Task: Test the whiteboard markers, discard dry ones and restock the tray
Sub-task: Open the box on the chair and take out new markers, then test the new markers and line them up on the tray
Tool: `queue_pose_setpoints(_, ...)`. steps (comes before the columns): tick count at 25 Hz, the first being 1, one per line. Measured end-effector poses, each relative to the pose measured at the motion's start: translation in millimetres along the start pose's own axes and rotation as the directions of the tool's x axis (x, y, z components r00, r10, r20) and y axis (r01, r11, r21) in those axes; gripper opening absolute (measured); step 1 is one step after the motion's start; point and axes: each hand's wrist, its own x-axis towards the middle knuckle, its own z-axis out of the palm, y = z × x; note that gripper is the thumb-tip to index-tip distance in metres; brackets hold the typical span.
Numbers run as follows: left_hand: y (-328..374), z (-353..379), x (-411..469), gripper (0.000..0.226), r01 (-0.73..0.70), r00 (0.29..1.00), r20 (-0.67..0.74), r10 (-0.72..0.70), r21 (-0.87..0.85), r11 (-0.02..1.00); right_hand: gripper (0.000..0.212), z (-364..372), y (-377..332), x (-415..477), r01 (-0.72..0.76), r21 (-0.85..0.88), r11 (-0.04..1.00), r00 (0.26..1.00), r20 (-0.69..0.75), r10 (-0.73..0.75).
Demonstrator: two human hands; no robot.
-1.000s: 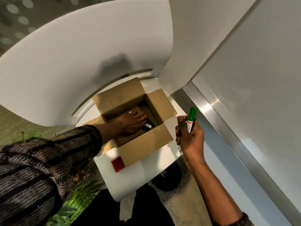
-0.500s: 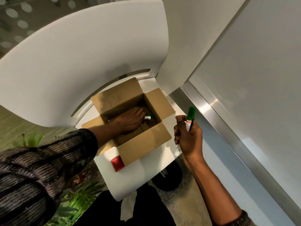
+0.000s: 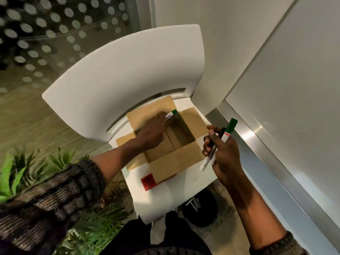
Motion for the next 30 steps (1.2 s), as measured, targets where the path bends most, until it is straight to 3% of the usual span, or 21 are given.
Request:
queue_pose_setpoints(3, 39, -11, -39, 0.050, 0.119, 0.970, -0.160, -0.182, -0.341, 0.933, 0.019, -2, -5, -11, -0.069, 0.211, 0.975, 0.996, 0.062, 0.057)
queue_pose_setpoints(7, 88, 10, -93, 0.031, -0.054, 0.856, -0.435, -0.280, -0.614, 0.788, 0.023, 7, -8, -31, -0.124, 0.441, 0.889, 0.992, 0.072, 0.103)
queue_pose_setpoints(9, 110, 26, -111, 0.025, -0.042, 0.810, -0.402, -0.427, -0.766, 0.642, 0.030, 15, -8, -49, -0.119, 0.541, 0.832, 0.993, 0.069, 0.097)
queue_pose_setpoints(11, 131, 38, -127, 0.025, -0.003, 0.771, -0.267, -0.578, -0.909, 0.416, 0.036, 23, -6, -71, -0.101, 0.594, 0.798, 0.995, 0.047, 0.091)
queue_pose_setpoints(14, 147, 47, -149, 0.022, 0.008, 0.745, -0.196, -0.637, -0.953, 0.303, 0.017, 31, -1, -109, -0.065, 0.600, 0.797, 0.996, -0.016, 0.093)
queue_pose_setpoints(19, 152, 67, -212, 0.019, 0.020, 0.860, -0.145, -0.490, -0.949, 0.315, 0.023, 27, 37, -188, 0.087, 0.530, 0.844, 0.991, -0.131, -0.020)
queue_pose_setpoints(22, 142, 82, -249, 0.032, 0.043, 0.934, -0.092, -0.347, -0.931, 0.362, 0.025, 8, 60, -232, 0.202, 0.427, 0.881, 0.967, -0.229, -0.111)
queue_pose_setpoints(25, 147, 80, -274, 0.017, 0.154, 0.960, 0.086, -0.266, -0.957, 0.247, 0.025, -24, 75, -275, 0.259, 0.348, 0.901, 0.937, -0.316, -0.147)
queue_pose_setpoints(30, 169, 95, -306, 0.028, 0.193, 0.981, 0.191, -0.028, -0.969, 0.155, 0.039, -75, 101, -329, 0.285, 0.290, 0.913, 0.899, -0.412, -0.150)
